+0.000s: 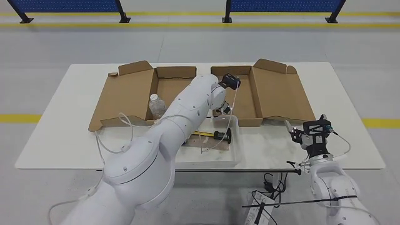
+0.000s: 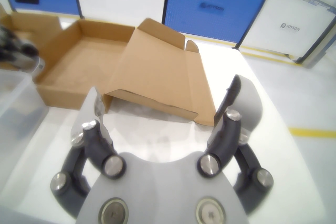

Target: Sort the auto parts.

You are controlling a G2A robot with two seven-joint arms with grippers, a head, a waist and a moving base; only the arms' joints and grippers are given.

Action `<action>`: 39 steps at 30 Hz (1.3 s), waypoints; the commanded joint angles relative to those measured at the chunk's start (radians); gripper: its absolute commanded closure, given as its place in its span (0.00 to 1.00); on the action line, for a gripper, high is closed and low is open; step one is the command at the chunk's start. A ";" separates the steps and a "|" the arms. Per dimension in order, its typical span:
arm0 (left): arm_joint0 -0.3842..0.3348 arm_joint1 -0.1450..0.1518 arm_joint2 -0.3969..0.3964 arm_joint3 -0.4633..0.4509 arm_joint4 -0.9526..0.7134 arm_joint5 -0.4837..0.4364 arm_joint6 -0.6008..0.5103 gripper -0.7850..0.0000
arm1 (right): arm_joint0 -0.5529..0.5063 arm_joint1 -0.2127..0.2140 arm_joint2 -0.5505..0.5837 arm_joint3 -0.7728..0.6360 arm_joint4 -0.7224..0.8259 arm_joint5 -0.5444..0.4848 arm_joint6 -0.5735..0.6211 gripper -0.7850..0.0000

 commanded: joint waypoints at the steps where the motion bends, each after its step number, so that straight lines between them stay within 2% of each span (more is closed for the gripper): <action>1: 0.001 -0.001 -0.003 0.003 0.003 -0.001 0.000 0.92 | 0.000 0.000 0.000 0.000 0.000 0.000 0.000 0.00; 7: 0.001 -0.005 -0.010 0.010 0.010 -0.005 -0.001 0.86 | 0.000 0.000 0.000 0.000 0.000 0.000 0.000 0.00; 11: 0.001 -0.006 -0.016 0.012 0.014 -0.008 0.001 0.74 | 0.000 0.000 0.000 0.000 0.000 0.000 0.000 0.00; 29: -0.034 -0.007 -0.052 -0.010 0.020 -0.028 0.043 0.62 | 0.000 0.000 0.000 0.000 0.000 0.000 0.000 0.00; 37: -0.050 -0.001 -0.072 -0.028 0.020 -0.042 0.048 0.52 | 0.000 0.000 0.000 0.000 0.000 0.000 0.000 0.00; 39: -0.046 0.000 -0.074 -0.032 0.024 -0.046 0.042 0.47 | 0.000 0.000 0.000 0.000 0.000 0.000 0.000 0.00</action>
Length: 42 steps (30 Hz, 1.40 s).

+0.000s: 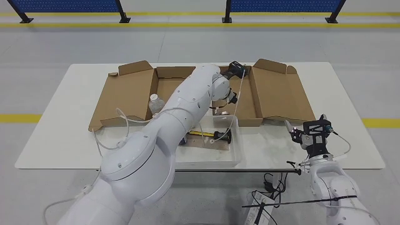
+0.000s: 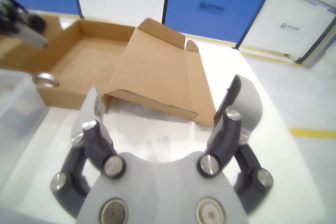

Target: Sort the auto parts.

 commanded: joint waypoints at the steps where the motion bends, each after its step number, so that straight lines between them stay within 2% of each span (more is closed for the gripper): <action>1: 0.004 0.001 -0.002 -0.005 0.006 -0.003 -0.003 0.44 | 0.000 0.000 0.000 0.000 0.000 0.000 0.000 0.00; 3: 0.004 0.002 -0.004 -0.012 0.011 -0.004 0.000 0.36 | 0.000 0.000 0.000 0.000 0.000 0.000 0.000 0.00; 6: 0.000 0.005 -0.011 -0.016 0.013 -0.001 0.008 0.12 | 0.000 0.000 0.000 0.000 0.000 0.000 0.000 0.00; 7: -0.001 0.006 -0.013 -0.017 0.014 -0.001 0.006 0.00 | 0.000 0.000 0.000 0.000 0.000 0.000 0.000 0.00; 20: -0.020 0.031 -0.061 -0.069 0.010 -0.014 0.055 0.00 | 0.000 0.000 0.000 0.000 0.000 0.000 0.000 0.00; 25: -0.019 0.055 -0.082 -0.117 0.027 -0.012 0.084 0.00 | 0.000 0.000 0.000 0.000 0.000 0.000 0.000 0.00; 30: -0.005 0.094 -0.114 -0.200 0.059 0.027 0.099 0.00 | 0.000 0.000 0.000 0.000 0.000 0.000 0.000 0.00; 33: 0.015 0.128 -0.141 -0.281 0.092 0.067 0.093 0.00 | 0.000 0.000 0.000 0.000 0.000 0.000 0.000 0.00; 36: 0.056 0.172 -0.179 -0.409 0.144 0.122 0.073 0.00 | 0.000 0.000 0.000 0.000 0.000 0.000 0.000 0.00; 38: 0.104 0.207 -0.217 -0.525 0.183 0.164 0.043 0.00 | 0.000 0.000 0.000 0.000 0.000 0.000 0.000 0.00; 42: 0.249 0.285 -0.318 -0.835 0.292 0.234 -0.056 0.00 | 0.000 0.000 0.000 0.000 0.000 0.000 0.000 0.00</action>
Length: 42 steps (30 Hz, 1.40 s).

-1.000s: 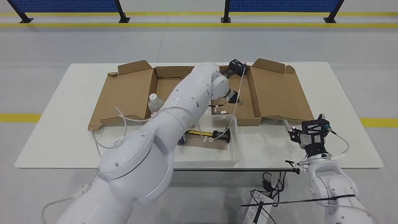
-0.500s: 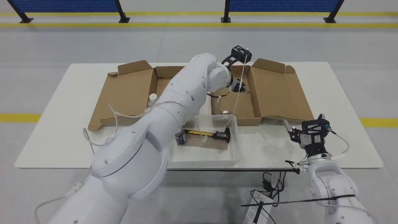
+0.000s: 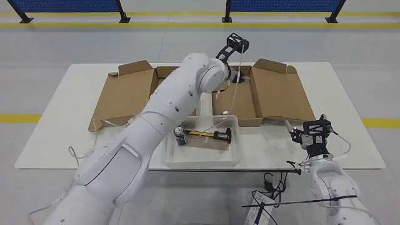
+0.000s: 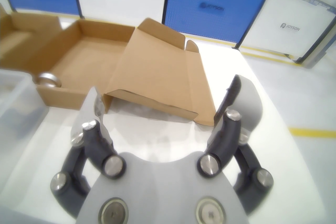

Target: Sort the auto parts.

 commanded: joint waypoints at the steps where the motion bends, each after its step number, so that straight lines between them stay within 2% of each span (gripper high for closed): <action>1: 0.107 0.046 -0.067 -0.222 0.076 0.033 -0.069 0.00 | 0.000 0.000 0.000 0.000 0.000 0.000 0.000 0.00; 4: 0.239 0.092 -0.147 -0.450 0.160 0.044 -0.156 0.00 | 0.000 0.000 0.000 0.000 0.000 0.000 0.000 0.00; 7: 0.342 0.121 -0.207 -0.608 0.228 0.048 -0.214 0.00 | 0.000 0.000 0.000 0.000 0.000 0.000 0.000 0.00; 18: 0.566 0.172 -0.352 -0.947 0.443 0.096 -0.285 0.00 | 0.000 0.000 0.000 0.000 0.000 0.000 0.000 0.00; 27: 0.732 0.195 -0.474 -1.135 0.613 0.195 -0.283 0.00 | 0.000 0.000 0.000 0.000 0.000 0.000 0.000 0.00; 33: 0.809 0.203 -0.542 -1.199 0.673 0.207 -0.281 0.00 | 0.005 -0.003 -0.007 -0.029 0.045 -0.022 0.015 0.00; 38: 0.846 0.208 -0.597 -1.226 0.694 0.216 -0.285 0.00 | 0.008 -0.003 -0.019 -0.093 0.050 -0.092 0.041 0.00; 42: 0.874 0.211 -0.646 -1.239 0.706 0.216 -0.287 0.00 | 0.003 0.003 -0.032 -0.147 -0.002 -0.207 0.025 0.00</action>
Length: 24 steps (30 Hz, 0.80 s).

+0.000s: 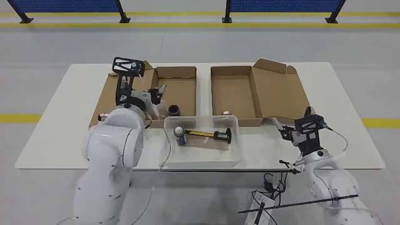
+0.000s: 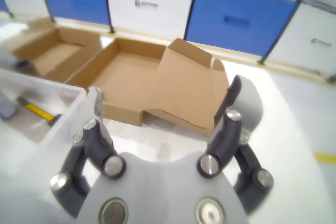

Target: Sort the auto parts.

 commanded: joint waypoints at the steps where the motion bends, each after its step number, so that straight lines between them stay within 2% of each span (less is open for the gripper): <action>1: 0.017 0.002 -0.025 -0.007 0.009 -0.005 0.000 0.00 | -0.005 0.003 -0.007 -0.023 -0.021 -0.072 -0.009 0.00; 12: 0.073 0.009 -0.129 -0.045 0.015 -0.029 -0.016 0.00 | -0.028 0.029 -0.034 -0.093 -0.043 -0.516 -0.015 0.00; 24: 0.072 0.009 -0.128 -0.041 0.010 -0.033 -0.016 0.00 | -0.028 0.032 -0.028 -0.093 -0.049 -0.538 -0.024 0.00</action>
